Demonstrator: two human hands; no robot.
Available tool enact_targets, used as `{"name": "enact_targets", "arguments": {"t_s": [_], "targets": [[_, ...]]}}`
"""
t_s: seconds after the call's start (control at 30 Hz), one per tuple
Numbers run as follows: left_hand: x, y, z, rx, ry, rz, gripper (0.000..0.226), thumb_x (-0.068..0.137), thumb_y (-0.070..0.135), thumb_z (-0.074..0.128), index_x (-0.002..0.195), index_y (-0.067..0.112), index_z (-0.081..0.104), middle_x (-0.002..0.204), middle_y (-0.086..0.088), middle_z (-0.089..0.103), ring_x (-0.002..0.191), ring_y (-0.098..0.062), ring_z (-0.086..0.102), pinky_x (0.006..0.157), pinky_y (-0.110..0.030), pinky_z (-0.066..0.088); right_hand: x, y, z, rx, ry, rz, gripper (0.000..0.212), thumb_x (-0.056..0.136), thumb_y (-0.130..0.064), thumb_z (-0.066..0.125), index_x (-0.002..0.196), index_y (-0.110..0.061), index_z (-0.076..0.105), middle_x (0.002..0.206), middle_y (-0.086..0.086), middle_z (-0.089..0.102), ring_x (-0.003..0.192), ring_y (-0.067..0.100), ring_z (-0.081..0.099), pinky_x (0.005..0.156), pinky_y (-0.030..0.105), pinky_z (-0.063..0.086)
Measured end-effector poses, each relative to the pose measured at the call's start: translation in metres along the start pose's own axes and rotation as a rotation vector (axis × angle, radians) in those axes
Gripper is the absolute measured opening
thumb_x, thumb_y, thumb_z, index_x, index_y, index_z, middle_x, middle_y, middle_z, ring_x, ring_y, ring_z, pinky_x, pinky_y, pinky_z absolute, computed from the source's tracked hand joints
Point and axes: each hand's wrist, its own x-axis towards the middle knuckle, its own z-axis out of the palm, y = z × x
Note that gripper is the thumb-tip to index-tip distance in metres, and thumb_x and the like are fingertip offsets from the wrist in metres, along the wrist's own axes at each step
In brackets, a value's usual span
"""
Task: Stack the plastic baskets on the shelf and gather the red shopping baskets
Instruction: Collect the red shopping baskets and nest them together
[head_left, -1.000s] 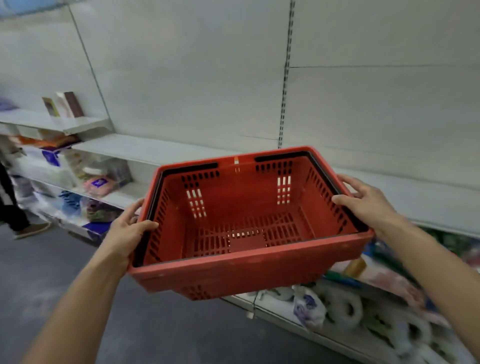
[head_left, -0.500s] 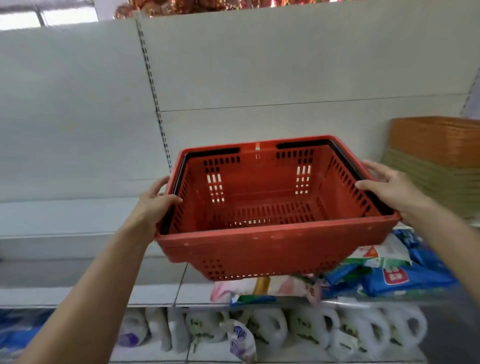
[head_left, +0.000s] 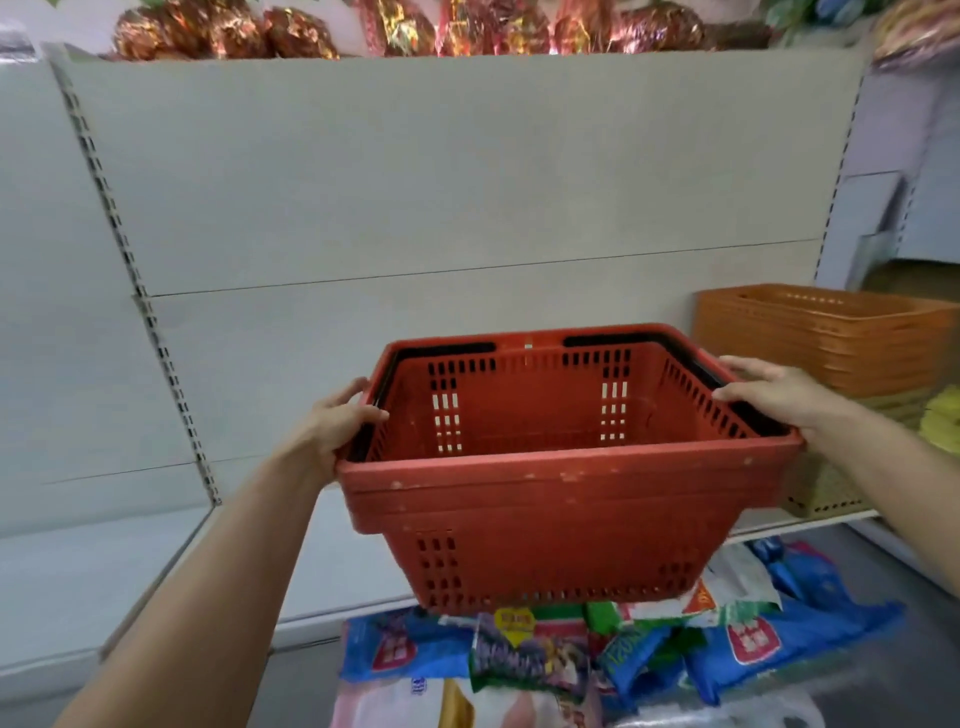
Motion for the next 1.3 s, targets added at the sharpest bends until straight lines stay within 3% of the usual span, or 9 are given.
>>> {"name": "enact_targets", "arguments": {"t_s": [0.2, 0.27, 0.37, 0.47, 0.57, 0.73, 0.97, 1.13, 1.3], "targets": [[0.033, 0.011, 0.009, 0.163, -0.017, 0.002, 0.044, 0.090, 0.006, 0.059, 0.132, 0.013, 0.053, 0.130, -0.016, 0.059, 0.094, -0.026, 0.062, 0.073, -0.034, 0.052, 0.037, -0.014, 0.005, -0.016, -0.155, 0.061, 0.061, 0.082, -0.019, 0.069, 0.138, -0.020, 0.046, 0.130, 0.017, 0.057, 0.096, 0.031, 0.063, 0.070, 0.037, 0.054], [0.026, 0.011, 0.015, 0.293, 0.032, 0.103, 0.029, 0.094, 0.022, 0.056, 0.120, 0.011, 0.061, 0.122, -0.016, 0.064, 0.100, -0.028, 0.062, 0.084, -0.035, 0.049, 0.042, -0.016, 0.008, -0.206, -0.078, -0.010, 0.063, 0.086, -0.033, 0.065, 0.141, -0.014, 0.041, 0.139, 0.018, 0.050, 0.113, 0.036, 0.057, 0.086, 0.042, 0.050], [-0.010, 0.002, 0.022, 0.489, 0.143, 0.499, 0.032, 0.098, 0.036, 0.046, 0.116, 0.017, 0.065, 0.110, 0.001, 0.065, 0.106, -0.017, 0.058, 0.084, -0.025, 0.042, 0.013, -0.019, 0.011, -0.453, 0.178, -0.453, 0.060, 0.091, -0.056, 0.042, 0.136, -0.016, 0.047, 0.140, 0.014, 0.049, 0.127, 0.032, 0.046, 0.101, 0.045, 0.039], [-0.042, -0.023, 0.025, 0.770, 0.137, 0.863, 0.043, 0.088, 0.051, 0.050, 0.118, 0.024, 0.067, 0.122, 0.009, 0.063, 0.121, -0.012, 0.048, 0.100, -0.029, 0.037, -0.039, -0.015, 0.039, -0.667, 0.096, -0.972, 0.056, 0.089, -0.063, 0.032, 0.119, -0.025, 0.061, 0.114, 0.000, 0.068, 0.101, 0.023, 0.064, 0.083, 0.041, 0.047], [-0.042, -0.047, 0.025, 1.025, 0.184, 0.979, 0.053, 0.072, 0.062, 0.061, 0.105, 0.022, 0.072, 0.115, 0.011, 0.064, 0.120, -0.015, 0.044, 0.103, -0.044, 0.038, -0.048, 0.002, 0.064, -0.923, 0.075, -1.185, 0.055, 0.082, -0.069, 0.040, 0.101, -0.023, 0.064, 0.082, -0.003, 0.070, 0.072, 0.021, 0.067, 0.060, 0.035, 0.050], [-0.037, -0.046, 0.051, 0.974, 0.316, 0.906, 0.049, 0.064, 0.065, 0.063, 0.088, 0.023, 0.071, 0.098, 0.014, 0.065, 0.104, -0.012, 0.039, 0.090, -0.056, 0.043, -0.015, 0.008, 0.049, -0.822, 0.104, -1.172, 0.044, 0.080, -0.066, 0.044, 0.088, -0.026, 0.061, 0.073, -0.008, 0.066, 0.064, 0.017, 0.066, 0.049, 0.030, 0.048], [-0.020, -0.055, 0.129, 0.989, 0.378, 0.913, 0.047, 0.064, 0.069, 0.060, 0.085, 0.028, 0.070, 0.090, 0.015, 0.065, 0.099, -0.014, 0.044, 0.083, -0.034, 0.030, 0.038, 0.026, 0.004, -0.815, 0.062, -1.079, 0.036, 0.079, -0.059, 0.055, 0.094, -0.027, 0.061, 0.085, -0.008, 0.068, 0.077, 0.018, 0.067, 0.066, 0.034, 0.046], [0.001, -0.056, 0.180, 0.979, 0.346, 0.863, 0.047, 0.064, 0.071, 0.058, 0.085, 0.030, 0.069, 0.087, 0.016, 0.064, 0.095, -0.015, 0.046, 0.088, -0.047, 0.040, 0.079, 0.037, -0.021, -0.818, 0.040, -0.984, 0.036, 0.080, -0.058, 0.057, 0.100, -0.027, 0.059, 0.098, -0.007, 0.069, 0.090, 0.019, 0.065, 0.077, 0.037, 0.042], [0.013, -0.056, 0.215, 1.044, 0.354, 0.837, 0.050, 0.065, 0.074, 0.052, 0.086, 0.031, 0.068, 0.086, 0.015, 0.063, 0.099, -0.020, 0.048, 0.092, -0.049, 0.036, 0.111, 0.043, -0.037, -0.783, -0.030, -0.927, 0.036, 0.083, -0.054, 0.057, 0.105, -0.025, 0.057, 0.103, -0.005, 0.067, 0.097, 0.022, 0.061, 0.086, 0.039, 0.039]]}}
